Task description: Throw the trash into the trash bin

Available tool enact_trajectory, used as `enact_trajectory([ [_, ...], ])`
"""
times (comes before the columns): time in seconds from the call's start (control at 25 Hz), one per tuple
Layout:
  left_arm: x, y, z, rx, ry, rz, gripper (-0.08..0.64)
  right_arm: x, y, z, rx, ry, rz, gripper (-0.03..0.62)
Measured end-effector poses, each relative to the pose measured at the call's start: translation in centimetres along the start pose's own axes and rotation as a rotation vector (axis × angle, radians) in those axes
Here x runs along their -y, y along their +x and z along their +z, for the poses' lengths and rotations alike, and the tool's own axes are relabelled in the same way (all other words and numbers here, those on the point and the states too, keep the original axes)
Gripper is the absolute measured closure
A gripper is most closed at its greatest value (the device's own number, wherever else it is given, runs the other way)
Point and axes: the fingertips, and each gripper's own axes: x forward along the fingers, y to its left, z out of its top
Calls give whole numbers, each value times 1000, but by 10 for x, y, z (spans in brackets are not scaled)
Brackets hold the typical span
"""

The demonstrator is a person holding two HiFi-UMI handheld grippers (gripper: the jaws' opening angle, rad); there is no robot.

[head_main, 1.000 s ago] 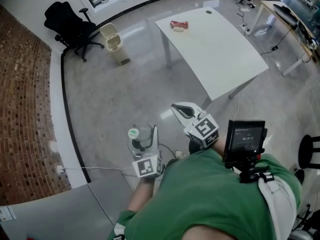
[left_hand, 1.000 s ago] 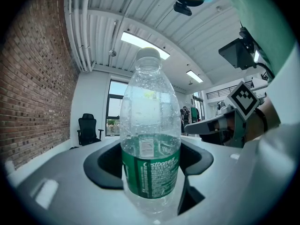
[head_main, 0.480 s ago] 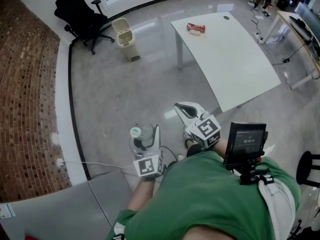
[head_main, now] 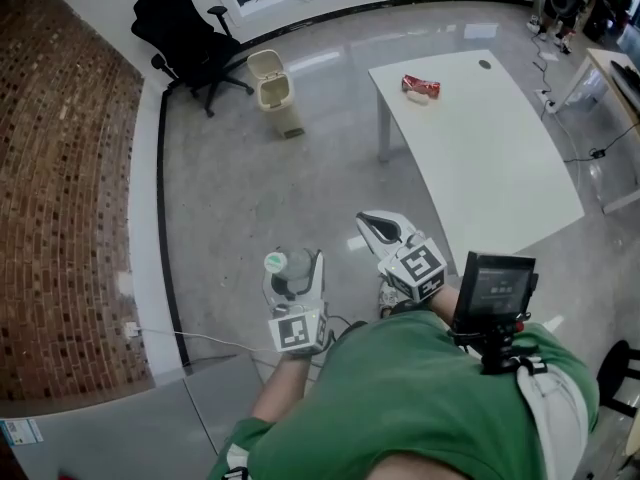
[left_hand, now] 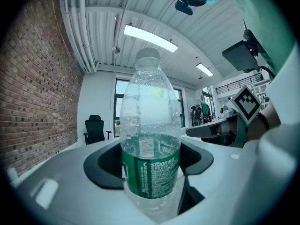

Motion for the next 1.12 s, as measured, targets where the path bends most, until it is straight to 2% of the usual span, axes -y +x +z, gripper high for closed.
enact_trajectory([
  [0.28, 1, 45, 4, 4, 1, 41, 225, 38, 26, 7, 22, 4, 40, 589],
  [0.64, -26, 72, 5, -13, 10, 64, 225, 50, 62, 8, 4, 32, 56, 589],
  [0.92, -67, 101, 4, 6, -15, 17, 225, 50, 105, 15, -11, 12, 7, 589],
  [1.12, -112, 126, 8, 30, -20, -24, 225, 43, 153, 31, 3, -7, -27, 589],
])
